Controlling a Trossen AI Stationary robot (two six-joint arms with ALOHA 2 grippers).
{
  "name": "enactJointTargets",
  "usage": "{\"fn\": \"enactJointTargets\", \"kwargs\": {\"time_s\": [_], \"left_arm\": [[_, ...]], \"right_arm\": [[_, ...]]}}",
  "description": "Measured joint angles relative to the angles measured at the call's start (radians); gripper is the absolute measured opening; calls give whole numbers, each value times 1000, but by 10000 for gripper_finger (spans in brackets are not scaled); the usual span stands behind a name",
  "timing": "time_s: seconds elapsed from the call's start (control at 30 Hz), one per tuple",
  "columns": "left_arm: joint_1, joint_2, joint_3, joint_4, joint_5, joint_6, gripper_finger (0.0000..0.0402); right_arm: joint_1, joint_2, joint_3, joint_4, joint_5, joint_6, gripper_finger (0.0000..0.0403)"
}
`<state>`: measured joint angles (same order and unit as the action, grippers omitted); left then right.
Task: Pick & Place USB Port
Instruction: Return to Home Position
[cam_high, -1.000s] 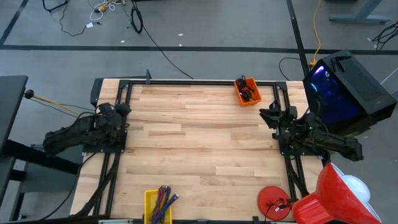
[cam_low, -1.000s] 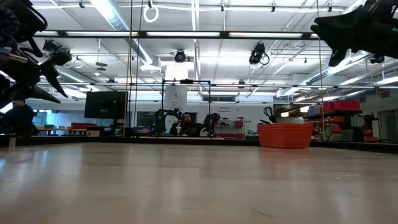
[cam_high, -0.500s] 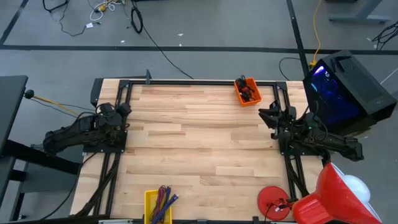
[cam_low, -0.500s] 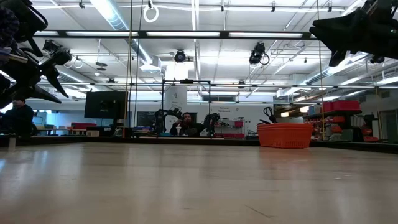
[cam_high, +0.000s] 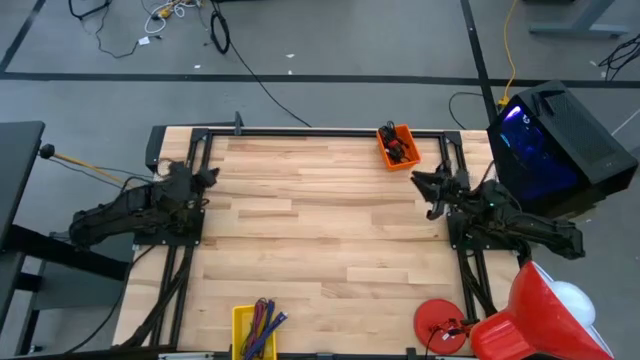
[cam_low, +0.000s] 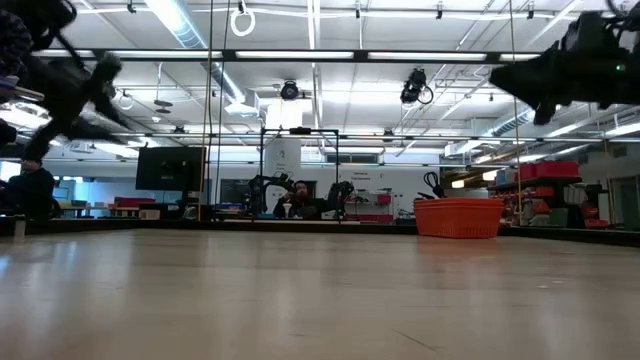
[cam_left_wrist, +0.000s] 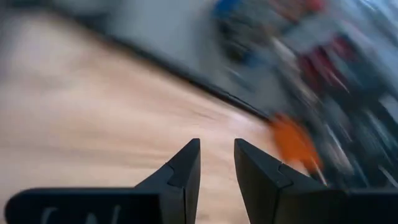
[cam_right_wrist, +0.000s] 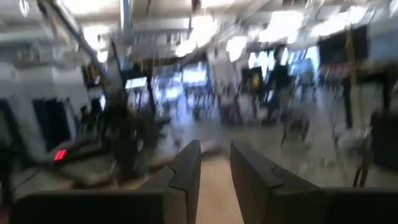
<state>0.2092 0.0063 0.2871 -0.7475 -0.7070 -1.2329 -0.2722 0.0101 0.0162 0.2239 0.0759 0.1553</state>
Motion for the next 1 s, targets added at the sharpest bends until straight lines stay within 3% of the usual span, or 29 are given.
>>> {"fn": "enactJointTargets", "kwargs": {"time_s": [0.07, 0.17, 0.27, 0.37, 0.47, 0.6, 0.77, 1.0], "left_arm": [[-6, 0, 0, 173, 139, 282, 103], [-25, 0, 1, 432, 458, 636, 103], [-44, 0, 1, 589, 811, 856, 103], [-54, 0, 3, 613, 985, 956, 103], [-63, 0, 3, 506, 1031, 912, 103], [-88, 0, -17, 347, 1018, 957, 103], [-109, 2, -88, 460, 982, 903, 103], [-153, 6, -194, 520, 965, 1013, 103]], "right_arm": [[0, 0, 0, -104, -16, 15, 91], [0, 8, 0, -218, -32, 46, 91], [2, 33, 2, -218, -110, 72, 91], [2, 54, 2, -216, -129, 72, 91], [2, 72, 2, -216, -117, 70, 91], [2, 82, 2, -216, -110, 72, 91], [2, 82, 2, -216, -110, 72, 91], [2, 82, 2, -217, -110, 72, 91]]}}
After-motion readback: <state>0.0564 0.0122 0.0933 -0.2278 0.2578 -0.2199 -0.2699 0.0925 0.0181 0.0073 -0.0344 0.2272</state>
